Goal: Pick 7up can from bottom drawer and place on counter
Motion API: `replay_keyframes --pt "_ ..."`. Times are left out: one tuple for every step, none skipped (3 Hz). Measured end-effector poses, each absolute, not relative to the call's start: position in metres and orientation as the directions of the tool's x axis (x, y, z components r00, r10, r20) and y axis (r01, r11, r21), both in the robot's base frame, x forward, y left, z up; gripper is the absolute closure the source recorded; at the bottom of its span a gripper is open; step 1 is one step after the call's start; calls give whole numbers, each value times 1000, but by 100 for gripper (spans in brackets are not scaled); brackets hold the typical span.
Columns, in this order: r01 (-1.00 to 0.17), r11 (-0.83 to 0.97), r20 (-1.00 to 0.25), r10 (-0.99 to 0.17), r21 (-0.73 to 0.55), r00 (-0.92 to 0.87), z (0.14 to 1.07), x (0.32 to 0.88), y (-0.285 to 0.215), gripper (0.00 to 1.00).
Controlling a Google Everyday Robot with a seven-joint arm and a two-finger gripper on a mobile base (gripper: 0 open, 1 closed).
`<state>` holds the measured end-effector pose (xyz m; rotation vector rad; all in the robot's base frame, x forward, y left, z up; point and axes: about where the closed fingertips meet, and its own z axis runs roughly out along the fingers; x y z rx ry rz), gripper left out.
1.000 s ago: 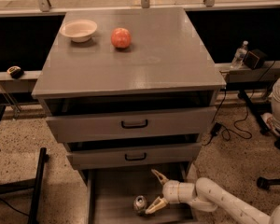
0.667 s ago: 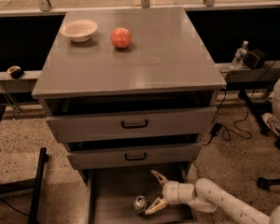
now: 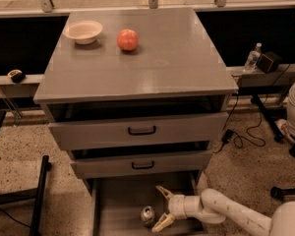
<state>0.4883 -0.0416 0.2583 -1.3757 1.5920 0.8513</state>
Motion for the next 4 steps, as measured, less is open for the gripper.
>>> replay_keyframes --pt "-991 131 -898 -437 -19 -41 233 482 -36 14" --pt "-994 105 -917 -398 -16 -27 217 483 -26 16" --pt "-996 92 -923 -384 -11 -25 207 486 -20 16" --pt "-997 82 -924 -380 -2 -29 197 490 -14 43"
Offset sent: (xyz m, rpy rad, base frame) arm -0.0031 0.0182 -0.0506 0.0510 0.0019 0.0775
